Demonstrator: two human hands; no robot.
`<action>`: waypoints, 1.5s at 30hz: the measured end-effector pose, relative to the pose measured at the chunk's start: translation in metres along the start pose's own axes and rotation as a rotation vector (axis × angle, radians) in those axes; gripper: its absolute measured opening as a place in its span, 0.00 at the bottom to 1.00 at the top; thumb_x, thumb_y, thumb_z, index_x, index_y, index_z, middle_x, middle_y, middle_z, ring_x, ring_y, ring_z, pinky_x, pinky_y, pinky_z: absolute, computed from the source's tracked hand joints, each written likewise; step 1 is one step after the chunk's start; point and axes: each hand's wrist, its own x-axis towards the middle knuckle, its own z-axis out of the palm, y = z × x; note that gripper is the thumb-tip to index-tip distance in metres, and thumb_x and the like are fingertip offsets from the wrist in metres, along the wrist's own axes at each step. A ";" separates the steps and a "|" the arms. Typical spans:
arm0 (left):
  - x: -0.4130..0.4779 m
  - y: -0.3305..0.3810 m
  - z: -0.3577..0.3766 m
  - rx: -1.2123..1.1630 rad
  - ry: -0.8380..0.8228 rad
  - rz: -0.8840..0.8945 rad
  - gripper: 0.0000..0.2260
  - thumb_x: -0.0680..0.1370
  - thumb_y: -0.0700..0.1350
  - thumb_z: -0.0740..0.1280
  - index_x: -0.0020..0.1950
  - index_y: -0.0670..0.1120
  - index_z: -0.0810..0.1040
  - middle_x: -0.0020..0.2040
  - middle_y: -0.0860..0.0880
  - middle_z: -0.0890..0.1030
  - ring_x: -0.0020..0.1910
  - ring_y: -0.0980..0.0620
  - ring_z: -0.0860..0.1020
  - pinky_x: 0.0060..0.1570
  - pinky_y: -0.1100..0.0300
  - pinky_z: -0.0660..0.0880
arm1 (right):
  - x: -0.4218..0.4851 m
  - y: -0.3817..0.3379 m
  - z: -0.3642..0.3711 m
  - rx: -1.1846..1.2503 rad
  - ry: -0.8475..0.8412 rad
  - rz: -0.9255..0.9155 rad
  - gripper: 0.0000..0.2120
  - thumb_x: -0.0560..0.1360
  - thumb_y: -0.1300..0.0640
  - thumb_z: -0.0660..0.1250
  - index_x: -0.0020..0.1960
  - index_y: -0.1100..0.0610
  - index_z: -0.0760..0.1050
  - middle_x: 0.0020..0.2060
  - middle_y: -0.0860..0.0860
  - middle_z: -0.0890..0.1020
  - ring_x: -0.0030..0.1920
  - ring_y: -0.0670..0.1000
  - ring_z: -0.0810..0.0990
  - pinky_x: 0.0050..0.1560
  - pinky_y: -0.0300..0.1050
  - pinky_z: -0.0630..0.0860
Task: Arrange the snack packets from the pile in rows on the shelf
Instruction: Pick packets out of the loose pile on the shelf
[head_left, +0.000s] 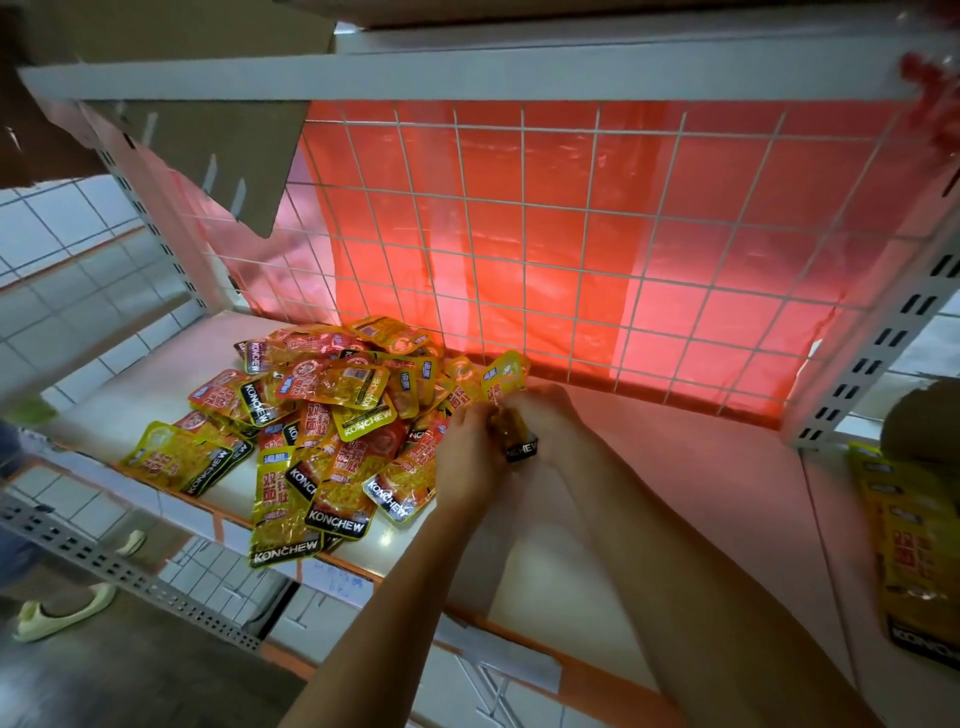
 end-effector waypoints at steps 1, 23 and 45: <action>-0.001 0.001 0.000 -0.003 0.016 -0.003 0.19 0.73 0.34 0.63 0.63 0.42 0.76 0.60 0.41 0.77 0.56 0.39 0.75 0.47 0.52 0.68 | -0.001 -0.002 -0.001 0.017 -0.021 0.022 0.04 0.70 0.66 0.70 0.38 0.60 0.78 0.33 0.58 0.81 0.29 0.52 0.79 0.30 0.41 0.76; -0.019 0.066 0.052 -0.658 -0.025 -0.319 0.21 0.76 0.44 0.70 0.67 0.44 0.69 0.53 0.45 0.81 0.46 0.51 0.80 0.51 0.53 0.77 | -0.076 0.026 -0.118 0.144 0.222 -0.140 0.06 0.71 0.66 0.67 0.47 0.61 0.80 0.46 0.64 0.83 0.45 0.64 0.83 0.51 0.62 0.79; -0.115 0.184 0.140 -0.450 -0.549 -0.115 0.04 0.73 0.43 0.71 0.38 0.49 0.82 0.33 0.50 0.83 0.33 0.53 0.80 0.41 0.55 0.79 | -0.172 0.064 -0.337 -0.233 0.885 -0.091 0.12 0.75 0.53 0.65 0.54 0.58 0.76 0.49 0.56 0.80 0.52 0.60 0.78 0.50 0.48 0.71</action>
